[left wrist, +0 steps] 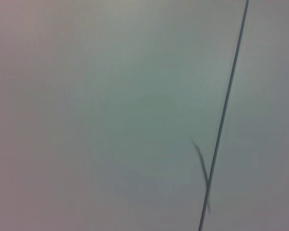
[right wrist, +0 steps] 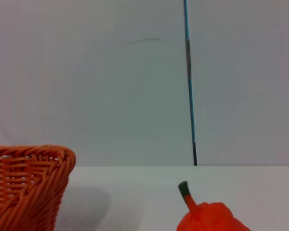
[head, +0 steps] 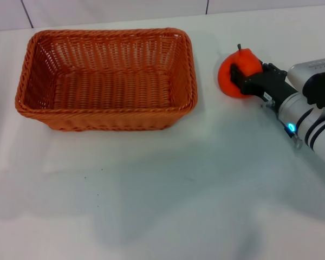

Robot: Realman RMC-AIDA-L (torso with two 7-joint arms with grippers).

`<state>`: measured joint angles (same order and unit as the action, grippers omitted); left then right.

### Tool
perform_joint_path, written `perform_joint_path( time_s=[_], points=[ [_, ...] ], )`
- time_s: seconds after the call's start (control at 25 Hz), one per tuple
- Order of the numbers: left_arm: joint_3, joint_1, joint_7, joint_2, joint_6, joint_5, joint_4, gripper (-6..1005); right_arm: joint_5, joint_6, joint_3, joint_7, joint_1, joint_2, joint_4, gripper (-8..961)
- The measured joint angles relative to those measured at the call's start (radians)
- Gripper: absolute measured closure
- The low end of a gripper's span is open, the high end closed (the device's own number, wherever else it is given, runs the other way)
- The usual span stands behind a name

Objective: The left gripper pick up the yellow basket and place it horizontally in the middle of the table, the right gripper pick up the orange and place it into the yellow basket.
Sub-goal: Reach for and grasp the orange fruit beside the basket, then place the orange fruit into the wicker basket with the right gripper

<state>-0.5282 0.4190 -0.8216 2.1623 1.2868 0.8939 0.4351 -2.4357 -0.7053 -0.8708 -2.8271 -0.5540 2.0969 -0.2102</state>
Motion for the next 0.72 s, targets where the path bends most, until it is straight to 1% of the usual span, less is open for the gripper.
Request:
perform_joint_path(
  time_s=[0.16,0.28,0.4,0.52,0.56,0.6,0.72],
  points=[
    [0.0,0.0,0.006,0.0,-0.006,-0.001,-0.005,97,0.002,-0.013,-0.005,0.0,0.008,0.001,-0.01,277],
    [0.001,0.0,0.016,-0.001,-0.012,-0.001,-0.014,96,0.004,-0.048,-0.027,0.0,0.022,0.001,-0.024,326],
    [0.006,0.0,0.054,-0.001,-0.016,-0.001,-0.023,96,0.021,-0.129,-0.06,0.0,0.05,-0.001,-0.053,353],
    [0.015,0.0,0.072,-0.001,-0.016,-0.001,-0.032,96,0.034,-0.217,-0.065,0.0,0.077,-0.006,-0.103,381],
    [0.018,0.0,0.072,-0.001,-0.016,-0.001,-0.037,96,0.034,-0.243,-0.064,0.0,0.082,-0.007,-0.119,407],
    [0.021,0.001,0.073,-0.002,-0.016,-0.001,-0.044,96,0.033,-0.267,-0.06,0.003,0.083,-0.008,-0.134,434],
    [0.027,0.005,0.074,-0.003,-0.017,-0.001,-0.054,96,0.008,-0.302,-0.045,0.029,0.071,-0.01,-0.169,456]
  ],
)
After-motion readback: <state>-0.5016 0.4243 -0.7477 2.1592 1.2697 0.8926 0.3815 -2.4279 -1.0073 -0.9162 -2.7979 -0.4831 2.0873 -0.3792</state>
